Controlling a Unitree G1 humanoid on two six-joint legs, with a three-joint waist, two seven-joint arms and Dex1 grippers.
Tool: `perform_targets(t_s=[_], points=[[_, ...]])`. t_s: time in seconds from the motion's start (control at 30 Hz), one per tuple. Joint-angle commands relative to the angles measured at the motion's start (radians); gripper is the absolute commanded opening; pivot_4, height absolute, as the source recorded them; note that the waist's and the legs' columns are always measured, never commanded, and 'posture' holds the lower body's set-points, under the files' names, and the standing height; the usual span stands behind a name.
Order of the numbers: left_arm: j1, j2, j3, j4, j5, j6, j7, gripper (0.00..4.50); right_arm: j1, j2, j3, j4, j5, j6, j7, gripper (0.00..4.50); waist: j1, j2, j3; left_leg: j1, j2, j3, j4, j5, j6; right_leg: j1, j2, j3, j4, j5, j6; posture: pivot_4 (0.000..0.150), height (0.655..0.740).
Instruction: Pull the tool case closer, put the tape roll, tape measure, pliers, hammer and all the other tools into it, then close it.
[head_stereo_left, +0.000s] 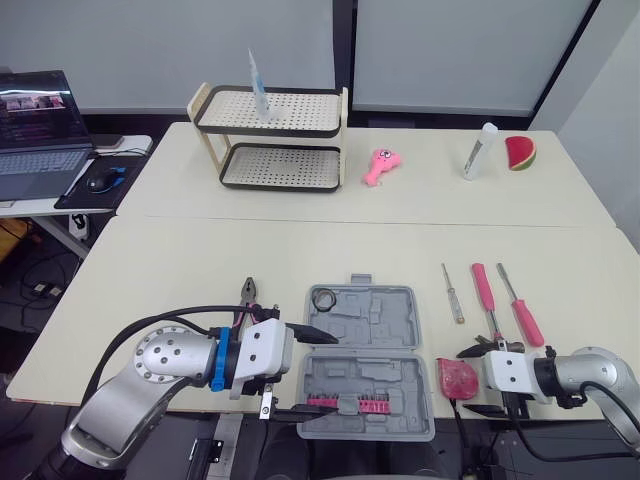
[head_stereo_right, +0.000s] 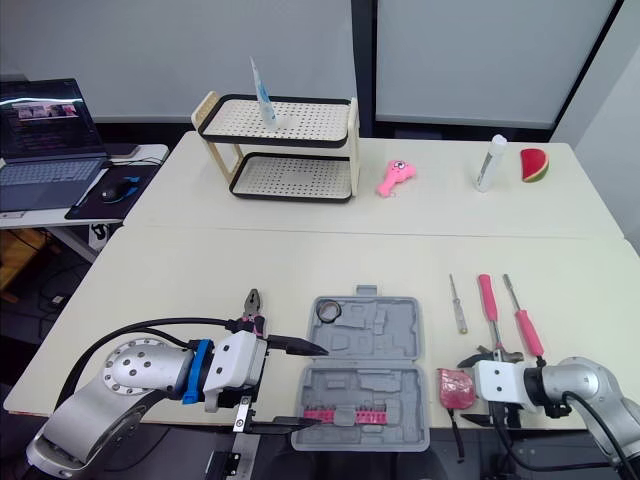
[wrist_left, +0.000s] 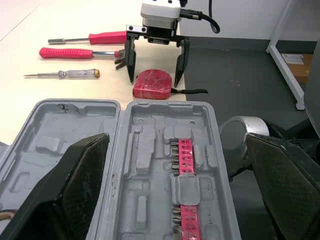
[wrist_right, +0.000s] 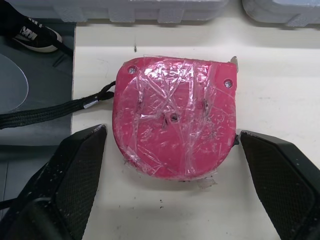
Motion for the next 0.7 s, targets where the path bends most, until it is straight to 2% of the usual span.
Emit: perform_targets(t_s=[0.03,0.2,0.3,0.37,0.4,0.7], points=[[0.0,-0.001,-0.001,-0.018,0.001,-0.014,-0.003,4.5,0.007,0.009,0.004,-0.024,-0.013,0.005,-0.018,4.48,0.0,0.0,0.0,0.0,0.0,0.0,0.0,0.0,0.0,0.0,0.0,0.0,0.0,0.0,0.0,0.15,0.729],[-0.005,-0.001,-0.002,-0.018,0.0,-0.01,-0.003,4.5,0.007,0.01,0.005,-0.036,-0.017,0.01,-0.021,4.48,0.0,0.0,0.0,0.0,0.0,0.0,0.0,0.0,0.0,0.0,0.0,0.0,0.0,0.0,0.0,0.15,0.729],[-0.009,-0.002,-0.003,-0.018,-0.001,-0.007,-0.002,4.5,0.006,0.01,0.005,-0.036,-0.019,0.01,-0.02,3.87,0.0,0.0,0.0,0.0,0.0,0.0,0.0,0.0,0.0,0.0,0.0,0.0,0.0,0.0,0.0,0.15,0.729],[-0.01,-0.002,-0.003,-0.018,-0.001,-0.005,-0.001,4.5,0.005,0.009,0.005,-0.036,-0.019,0.01,-0.02,3.21,0.0,0.0,0.0,0.0,0.0,0.0,0.0,0.0,0.0,0.0,0.0,0.0,0.0,0.0,0.0,0.15,0.729],[-0.011,-0.002,-0.003,-0.018,-0.001,-0.005,0.0,4.5,0.003,0.008,0.006,-0.035,-0.02,0.009,-0.02,3.13,0.0,0.0,0.0,0.0,0.0,0.0,0.0,0.0,0.0,0.0,0.0,0.0,0.0,0.0,0.0,0.15,0.729],[0.008,0.006,0.029,0.0,0.0,-0.008,0.01,4.5,0.006,-0.042,-0.05,-0.08,0.027,0.043,0.01,3.13,0.0,0.0,0.0,0.0,0.0,0.0,0.0,0.0,0.0,0.0,0.0,0.0,0.0,0.0,0.0,0.15,0.729]])
